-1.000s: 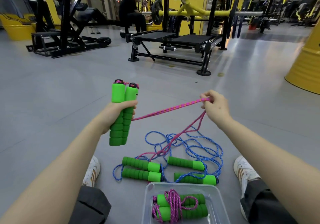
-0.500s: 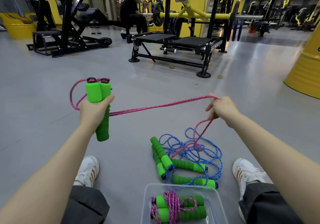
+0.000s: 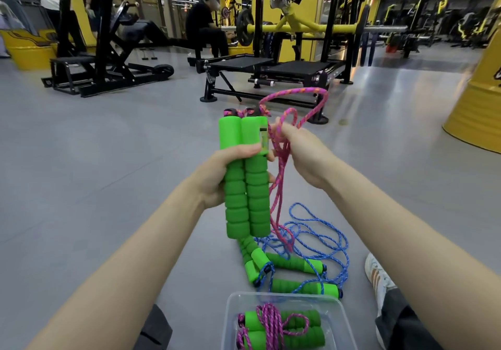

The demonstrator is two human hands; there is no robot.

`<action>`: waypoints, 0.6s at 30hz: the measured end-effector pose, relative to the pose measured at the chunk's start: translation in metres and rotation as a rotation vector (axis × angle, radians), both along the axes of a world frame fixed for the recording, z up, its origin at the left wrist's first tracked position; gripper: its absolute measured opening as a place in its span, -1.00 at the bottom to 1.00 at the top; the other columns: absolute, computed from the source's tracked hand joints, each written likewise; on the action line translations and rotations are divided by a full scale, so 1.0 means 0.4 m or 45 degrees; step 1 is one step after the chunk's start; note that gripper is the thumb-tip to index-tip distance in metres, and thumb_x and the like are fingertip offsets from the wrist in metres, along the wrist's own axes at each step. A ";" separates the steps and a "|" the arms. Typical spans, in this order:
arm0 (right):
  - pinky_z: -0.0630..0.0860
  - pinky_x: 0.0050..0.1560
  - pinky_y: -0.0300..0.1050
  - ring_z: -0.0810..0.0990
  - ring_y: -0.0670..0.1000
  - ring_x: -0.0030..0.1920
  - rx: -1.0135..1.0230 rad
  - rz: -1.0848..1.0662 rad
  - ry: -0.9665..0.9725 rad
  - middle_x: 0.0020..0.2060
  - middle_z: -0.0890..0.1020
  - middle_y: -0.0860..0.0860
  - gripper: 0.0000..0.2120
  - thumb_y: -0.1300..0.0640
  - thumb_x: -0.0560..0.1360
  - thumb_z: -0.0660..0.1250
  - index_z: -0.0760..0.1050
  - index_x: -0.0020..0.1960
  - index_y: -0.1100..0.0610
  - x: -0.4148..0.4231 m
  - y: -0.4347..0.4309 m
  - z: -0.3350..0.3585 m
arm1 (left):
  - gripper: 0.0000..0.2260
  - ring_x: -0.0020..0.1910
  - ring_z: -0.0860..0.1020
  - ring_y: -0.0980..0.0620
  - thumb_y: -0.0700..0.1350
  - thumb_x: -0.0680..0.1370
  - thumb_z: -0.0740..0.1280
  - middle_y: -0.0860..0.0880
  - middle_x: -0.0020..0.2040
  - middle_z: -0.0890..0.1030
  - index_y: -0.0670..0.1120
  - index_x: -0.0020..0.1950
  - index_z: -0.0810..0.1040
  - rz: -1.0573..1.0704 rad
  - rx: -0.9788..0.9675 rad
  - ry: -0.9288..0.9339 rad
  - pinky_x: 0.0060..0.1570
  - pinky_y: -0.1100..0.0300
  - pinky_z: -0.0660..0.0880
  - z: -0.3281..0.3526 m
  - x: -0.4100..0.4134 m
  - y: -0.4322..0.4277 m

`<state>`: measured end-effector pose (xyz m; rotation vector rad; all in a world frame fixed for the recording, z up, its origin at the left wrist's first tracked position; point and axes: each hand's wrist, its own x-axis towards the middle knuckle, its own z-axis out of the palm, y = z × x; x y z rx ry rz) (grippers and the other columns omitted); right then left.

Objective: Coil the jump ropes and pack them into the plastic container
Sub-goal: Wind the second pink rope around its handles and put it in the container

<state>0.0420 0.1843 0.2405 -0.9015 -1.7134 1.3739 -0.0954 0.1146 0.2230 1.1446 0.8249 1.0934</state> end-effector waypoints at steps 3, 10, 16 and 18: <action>0.35 0.06 -0.15 0.46 -0.10 -0.37 0.094 -0.016 -0.244 -0.65 0.45 -0.14 -0.58 0.01 0.61 0.04 0.36 -0.40 0.05 0.002 -0.009 -0.012 | -0.81 -0.34 0.63 0.00 -0.02 0.15 0.51 -0.01 -0.30 0.62 -0.04 -0.29 0.67 -0.039 0.008 0.049 -0.30 0.19 0.55 0.008 0.015 -0.003; 0.23 0.37 0.06 0.48 -0.06 0.16 -0.150 0.464 -0.172 0.11 0.57 -0.09 -0.72 -0.15 0.53 0.15 0.49 0.14 -0.07 0.028 0.012 -0.074 | -0.82 -0.40 0.59 0.03 0.01 0.23 0.40 -0.07 -0.30 0.63 -0.07 -0.31 0.66 0.092 -0.009 0.062 -0.36 0.25 0.53 0.003 -0.024 0.005; 0.41 0.21 -0.18 0.56 -0.13 0.12 -0.207 0.807 -0.491 0.15 0.56 0.05 -0.23 0.24 0.37 0.43 0.15 0.46 0.00 0.007 -0.023 -0.242 | -0.80 -0.37 0.56 0.02 -0.02 0.43 0.28 -0.11 -0.20 0.59 -0.13 -0.26 0.58 0.324 0.178 -0.319 -0.28 0.22 0.55 0.037 -0.056 0.019; 0.42 -0.21 -0.32 0.54 -0.15 -0.32 -0.134 0.653 -0.747 -0.25 0.56 0.02 -0.53 0.21 0.48 0.35 0.33 0.36 0.13 -0.009 -0.030 -0.265 | -0.79 -0.37 0.55 0.03 -0.02 0.47 0.25 -0.09 -0.22 0.58 -0.14 -0.22 0.54 0.388 0.238 -0.333 -0.28 0.22 0.55 0.045 -0.061 0.016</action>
